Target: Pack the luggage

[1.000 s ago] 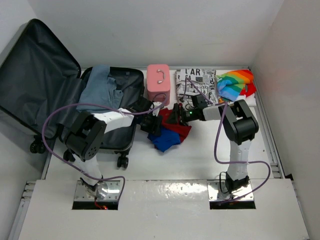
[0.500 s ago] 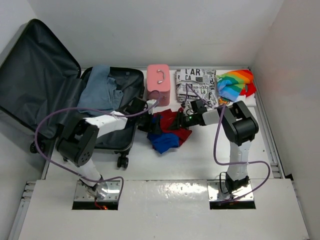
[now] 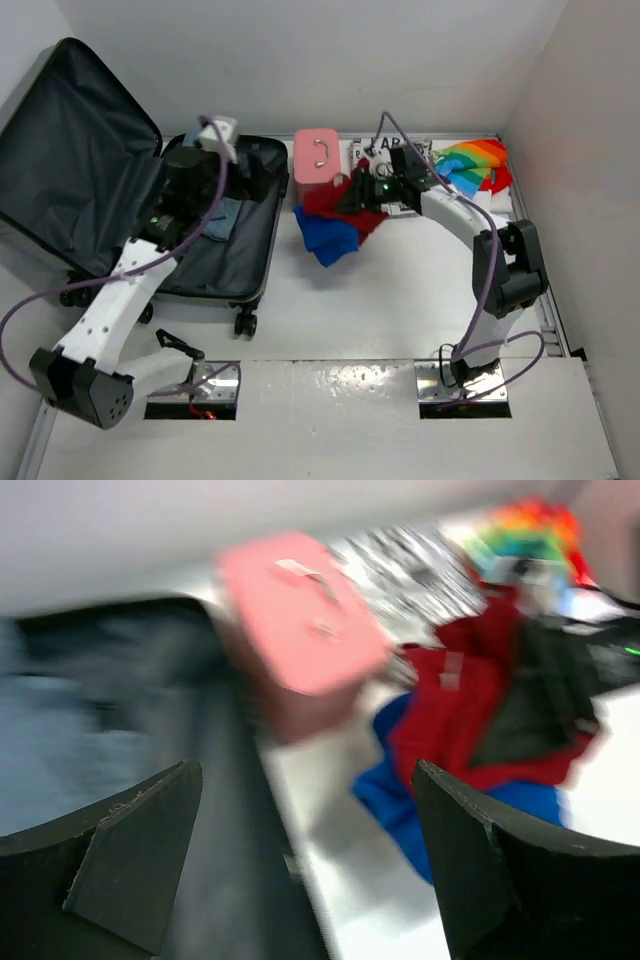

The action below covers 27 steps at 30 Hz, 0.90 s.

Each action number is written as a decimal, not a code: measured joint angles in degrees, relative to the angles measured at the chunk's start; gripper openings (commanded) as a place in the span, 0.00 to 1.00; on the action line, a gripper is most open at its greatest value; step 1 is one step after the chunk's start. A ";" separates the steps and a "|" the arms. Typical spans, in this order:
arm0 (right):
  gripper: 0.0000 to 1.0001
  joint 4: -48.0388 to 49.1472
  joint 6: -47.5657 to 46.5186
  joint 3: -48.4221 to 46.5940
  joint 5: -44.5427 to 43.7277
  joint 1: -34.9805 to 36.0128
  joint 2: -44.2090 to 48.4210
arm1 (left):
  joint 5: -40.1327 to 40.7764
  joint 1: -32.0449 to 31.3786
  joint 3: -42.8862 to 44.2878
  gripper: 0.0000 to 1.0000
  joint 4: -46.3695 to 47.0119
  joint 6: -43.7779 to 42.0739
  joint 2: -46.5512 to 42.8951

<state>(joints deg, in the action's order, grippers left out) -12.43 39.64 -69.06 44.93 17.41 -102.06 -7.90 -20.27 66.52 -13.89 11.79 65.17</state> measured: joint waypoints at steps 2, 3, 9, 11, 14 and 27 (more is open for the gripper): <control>0.00 0.31 2.05 -6.49 -0.02 2.36 -0.33 | 2.23 3.78 0.39 0.91 -0.37 -0.63 -2.47; 0.00 0.61 3.39 -10.05 0.11 3.85 -0.87 | 3.45 5.40 0.39 0.91 -0.83 -0.85 -3.34; 0.00 8.61 14.05 -35.39 0.09 11.23 -14.49 | 5.01 14.45 -0.52 0.91 -2.40 -0.61 -4.31; 0.00 12.09 17.97 -42.01 -1.16 13.20 -20.22 | 4.87 16.76 -1.33 0.93 -2.67 -0.52 -4.55; 0.00 14.75 23.21 -50.12 -4.20 15.78 -28.63 | 3.69 21.09 -1.97 0.93 -2.91 -0.11 -4.66; 0.33 13.99 26.18 -56.26 -23.91 19.37 -45.22 | -3.19 30.49 -2.69 0.93 -1.42 3.54 1.55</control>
<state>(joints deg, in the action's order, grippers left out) 1.56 65.82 -125.32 21.02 36.77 -147.28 -11.09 10.22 63.83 -15.31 15.33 66.72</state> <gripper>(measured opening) 0.383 0.925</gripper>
